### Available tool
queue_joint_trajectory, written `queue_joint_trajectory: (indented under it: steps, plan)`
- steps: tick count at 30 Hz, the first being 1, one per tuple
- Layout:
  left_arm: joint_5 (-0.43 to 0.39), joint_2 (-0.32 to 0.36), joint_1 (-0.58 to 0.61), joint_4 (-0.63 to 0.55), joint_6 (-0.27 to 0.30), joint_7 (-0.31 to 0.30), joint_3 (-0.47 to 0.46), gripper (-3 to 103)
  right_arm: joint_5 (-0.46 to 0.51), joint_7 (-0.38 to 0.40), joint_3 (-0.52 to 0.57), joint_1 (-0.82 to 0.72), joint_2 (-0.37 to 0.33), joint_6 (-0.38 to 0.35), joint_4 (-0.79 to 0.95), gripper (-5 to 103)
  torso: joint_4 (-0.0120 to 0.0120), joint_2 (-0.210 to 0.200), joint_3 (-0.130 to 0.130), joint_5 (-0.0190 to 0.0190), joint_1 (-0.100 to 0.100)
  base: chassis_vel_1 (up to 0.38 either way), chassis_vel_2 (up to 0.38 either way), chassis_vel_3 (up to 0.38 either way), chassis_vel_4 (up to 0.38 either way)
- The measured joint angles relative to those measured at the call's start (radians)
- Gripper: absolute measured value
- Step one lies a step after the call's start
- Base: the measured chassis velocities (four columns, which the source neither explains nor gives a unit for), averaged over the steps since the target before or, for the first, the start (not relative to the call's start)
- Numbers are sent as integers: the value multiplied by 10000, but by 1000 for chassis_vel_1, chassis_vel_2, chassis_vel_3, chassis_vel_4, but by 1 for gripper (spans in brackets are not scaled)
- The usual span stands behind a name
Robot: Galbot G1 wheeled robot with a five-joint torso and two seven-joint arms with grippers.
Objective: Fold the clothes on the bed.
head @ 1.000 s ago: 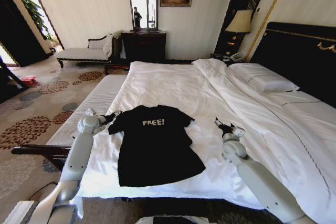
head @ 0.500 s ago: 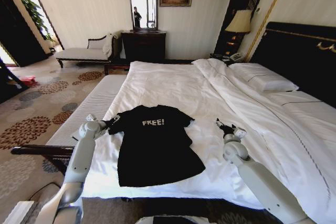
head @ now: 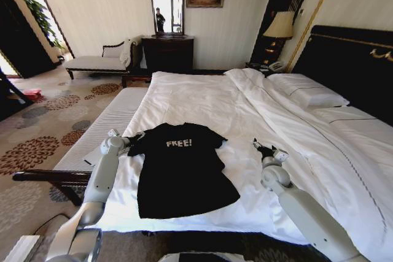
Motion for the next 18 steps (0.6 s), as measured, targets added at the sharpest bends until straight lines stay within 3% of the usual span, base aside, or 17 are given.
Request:
queue_joint_trajectory:
  steps: [8,18]
  plan:
    - [-572,8,-158,-1276,120,-375,396,100,-17,10,-135,30,78,3,-46,100,-1,0,-1,2,0,0,0,0,0]
    - [-317,-70,-45,-1261,132,-453,954,100,-56,69,-127,-13,118,4,-7,100,-1,0,0,-3,1,0,0,0,0]
